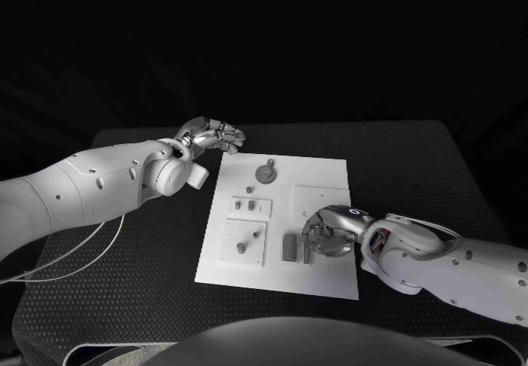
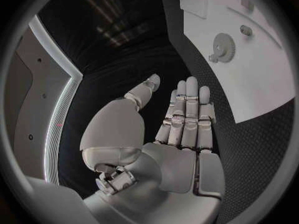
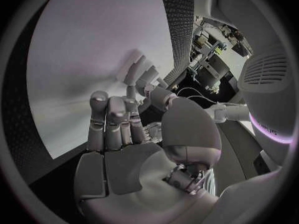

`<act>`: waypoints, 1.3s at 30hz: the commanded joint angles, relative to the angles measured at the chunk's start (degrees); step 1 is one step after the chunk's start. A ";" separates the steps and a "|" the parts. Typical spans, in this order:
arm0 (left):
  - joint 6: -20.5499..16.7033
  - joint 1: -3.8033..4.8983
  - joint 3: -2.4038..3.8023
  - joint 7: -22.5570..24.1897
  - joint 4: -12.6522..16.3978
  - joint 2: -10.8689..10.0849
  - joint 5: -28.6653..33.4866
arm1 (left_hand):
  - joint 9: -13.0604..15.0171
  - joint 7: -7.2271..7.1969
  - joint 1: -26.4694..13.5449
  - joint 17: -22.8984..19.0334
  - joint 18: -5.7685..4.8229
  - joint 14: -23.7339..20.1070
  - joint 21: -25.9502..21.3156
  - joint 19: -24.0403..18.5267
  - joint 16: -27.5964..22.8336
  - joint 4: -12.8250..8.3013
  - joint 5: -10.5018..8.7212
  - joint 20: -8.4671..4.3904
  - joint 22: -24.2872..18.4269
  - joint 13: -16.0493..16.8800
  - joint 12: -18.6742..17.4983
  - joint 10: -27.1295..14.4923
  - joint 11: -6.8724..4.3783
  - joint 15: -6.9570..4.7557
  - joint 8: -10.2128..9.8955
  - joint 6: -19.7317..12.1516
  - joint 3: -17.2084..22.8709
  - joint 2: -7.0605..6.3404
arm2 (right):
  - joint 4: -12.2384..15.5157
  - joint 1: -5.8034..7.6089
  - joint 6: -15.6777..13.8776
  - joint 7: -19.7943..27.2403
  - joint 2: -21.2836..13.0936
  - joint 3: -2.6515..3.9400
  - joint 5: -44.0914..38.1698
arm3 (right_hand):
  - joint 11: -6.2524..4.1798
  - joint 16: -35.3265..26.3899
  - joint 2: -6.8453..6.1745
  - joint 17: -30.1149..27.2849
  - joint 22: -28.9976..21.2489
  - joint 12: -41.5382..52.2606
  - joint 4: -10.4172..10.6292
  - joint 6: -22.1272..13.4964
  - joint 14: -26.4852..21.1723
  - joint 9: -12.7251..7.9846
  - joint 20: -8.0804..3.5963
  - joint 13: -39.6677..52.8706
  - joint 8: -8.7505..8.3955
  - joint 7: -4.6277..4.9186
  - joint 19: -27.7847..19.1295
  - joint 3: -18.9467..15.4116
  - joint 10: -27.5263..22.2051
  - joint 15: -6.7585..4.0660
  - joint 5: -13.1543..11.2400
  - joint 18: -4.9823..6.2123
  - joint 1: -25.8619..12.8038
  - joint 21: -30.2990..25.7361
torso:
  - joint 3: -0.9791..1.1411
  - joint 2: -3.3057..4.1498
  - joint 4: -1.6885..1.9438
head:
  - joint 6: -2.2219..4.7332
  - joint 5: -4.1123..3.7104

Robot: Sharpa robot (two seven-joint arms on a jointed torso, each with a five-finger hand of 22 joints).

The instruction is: Assemble the parts on the task board

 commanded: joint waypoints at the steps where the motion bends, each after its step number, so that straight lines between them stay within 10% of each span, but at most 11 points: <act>1: 0.70 0.05 0.04 0.37 0.13 0.03 -0.20 | 0.08 0.08 -0.32 0.06 0.60 0.09 -0.40 0.10 -0.29 0.39 -0.18 0.16 0.36 -0.05 0.37 -0.47 -0.13 0.34 0.06 -0.31 -0.12 -0.16 | 0.05 -0.16 1.36 -0.20 -0.05 -0.07 -1.09 | -0.26 0.27 0.15 0.08 0.04 0.39 0.35 0.36 -0.20 -0.01 0.03 -0.08 0.38 -0.04 -0.42 0.08 -0.11 -0.27 -0.33 0.90 -0.68 0.34 | 0.01 -0.01 -0.02 | 0.01 0.05; 39: 0.78 0.06 0.04 0.31 -0.01 0.17 -0.26 | 0.08 0.09 -0.31 0.21 0.61 0.09 -0.53 0.12 -0.40 0.50 -0.18 0.15 0.45 -0.07 0.38 -0.50 -0.12 0.34 0.04 -0.36 -0.09 -0.10 | -1.75 -0.92 0.07 -0.86 0.71 -0.06 -5.81 | -1.00 0.83 2.72 0.21 0.08 0.71 -1.57 2.13 0.32 0.54 -0.43 -0.30 1.84 -0.83 0.03 0.77 0.76 -0.80 -0.34 0.90 1.24 1.03 | 0.09 0.00 -0.08 | 0.01 0.09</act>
